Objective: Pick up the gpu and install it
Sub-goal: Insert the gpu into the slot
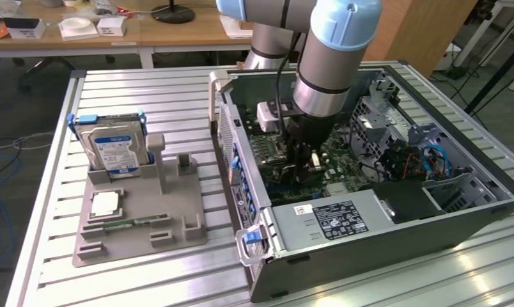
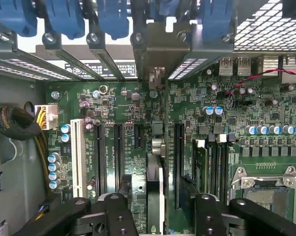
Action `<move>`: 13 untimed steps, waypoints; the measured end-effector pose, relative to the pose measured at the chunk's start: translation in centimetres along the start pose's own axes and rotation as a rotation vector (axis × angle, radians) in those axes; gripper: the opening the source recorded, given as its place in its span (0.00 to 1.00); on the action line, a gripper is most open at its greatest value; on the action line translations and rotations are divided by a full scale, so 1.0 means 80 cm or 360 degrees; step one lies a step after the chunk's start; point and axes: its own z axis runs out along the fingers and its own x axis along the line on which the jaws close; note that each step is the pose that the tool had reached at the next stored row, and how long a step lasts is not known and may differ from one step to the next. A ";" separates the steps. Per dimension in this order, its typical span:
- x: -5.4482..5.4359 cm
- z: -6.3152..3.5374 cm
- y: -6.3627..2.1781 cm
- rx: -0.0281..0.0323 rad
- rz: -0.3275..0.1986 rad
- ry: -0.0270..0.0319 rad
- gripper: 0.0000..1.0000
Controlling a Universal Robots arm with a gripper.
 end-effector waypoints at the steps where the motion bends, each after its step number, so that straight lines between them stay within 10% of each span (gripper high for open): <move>1: 0.000 0.000 0.000 0.00001 0.0000 0.00000 0.51; 13: -0.001 -0.043 0.000 0.00000 0.0000 -0.00002 0.51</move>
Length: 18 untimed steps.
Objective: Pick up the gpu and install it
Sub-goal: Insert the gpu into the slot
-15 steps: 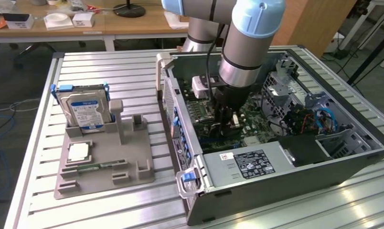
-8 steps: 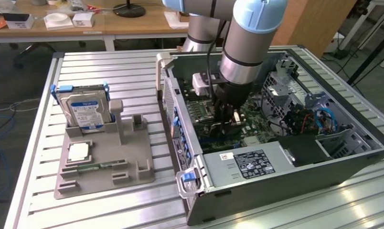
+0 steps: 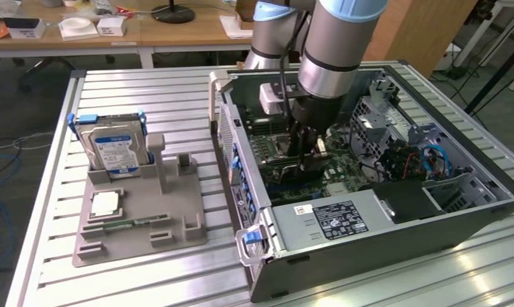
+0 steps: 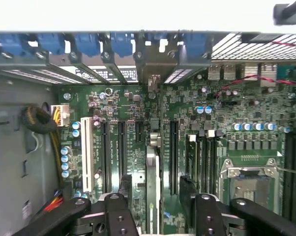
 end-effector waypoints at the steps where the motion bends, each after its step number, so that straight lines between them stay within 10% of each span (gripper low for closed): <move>1: 0.000 0.000 0.000 0.00001 0.0000 -0.00019 0.51; 18: 0.000 0.000 0.000 0.00001 0.0000 -0.00019 0.11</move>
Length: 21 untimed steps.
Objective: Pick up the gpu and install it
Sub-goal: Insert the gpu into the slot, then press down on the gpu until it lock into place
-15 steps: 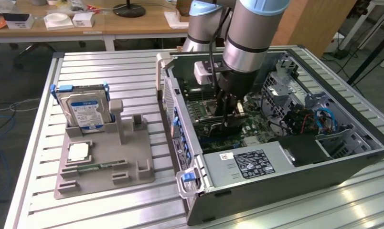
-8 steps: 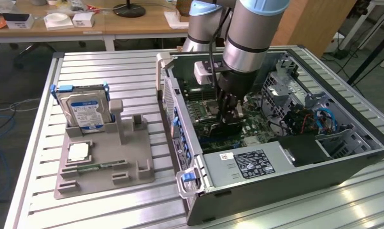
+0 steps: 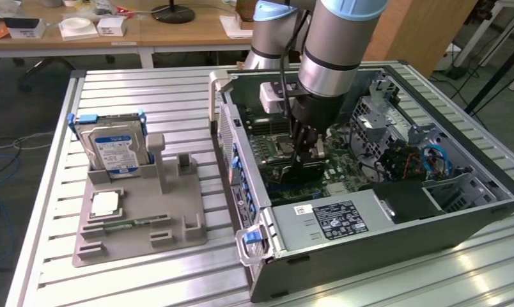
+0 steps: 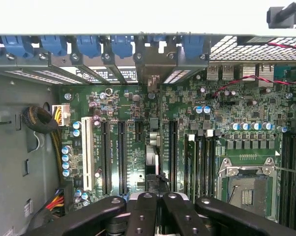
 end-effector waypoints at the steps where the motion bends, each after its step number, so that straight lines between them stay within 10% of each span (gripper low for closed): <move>1: 0.000 0.000 0.000 -0.00001 0.0000 0.00000 0.11; 21: 0.000 0.010 -0.002 0.00034 0.0000 0.00002 0.11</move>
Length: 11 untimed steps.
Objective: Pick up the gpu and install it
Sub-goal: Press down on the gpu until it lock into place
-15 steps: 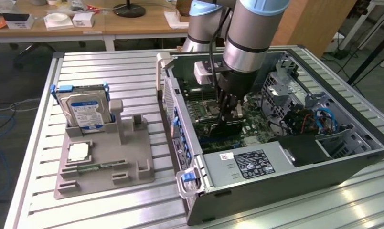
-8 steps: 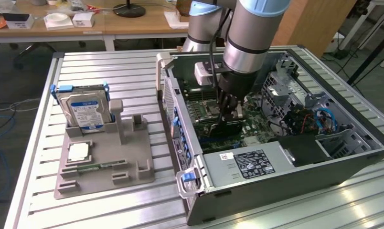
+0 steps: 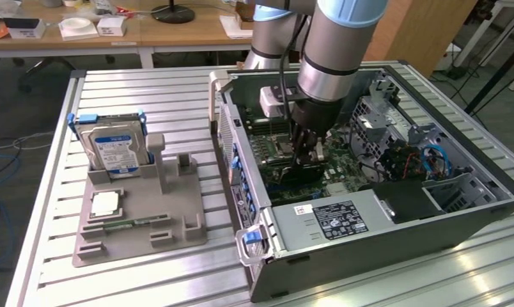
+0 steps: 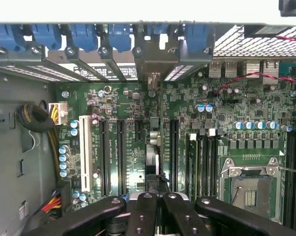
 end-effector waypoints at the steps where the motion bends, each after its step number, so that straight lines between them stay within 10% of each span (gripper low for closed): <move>1: 0.000 0.000 0.000 -0.00002 0.0000 0.00001 0.11; 11: 0.000 -0.030 0.006 0.00036 0.0000 -0.00026 0.11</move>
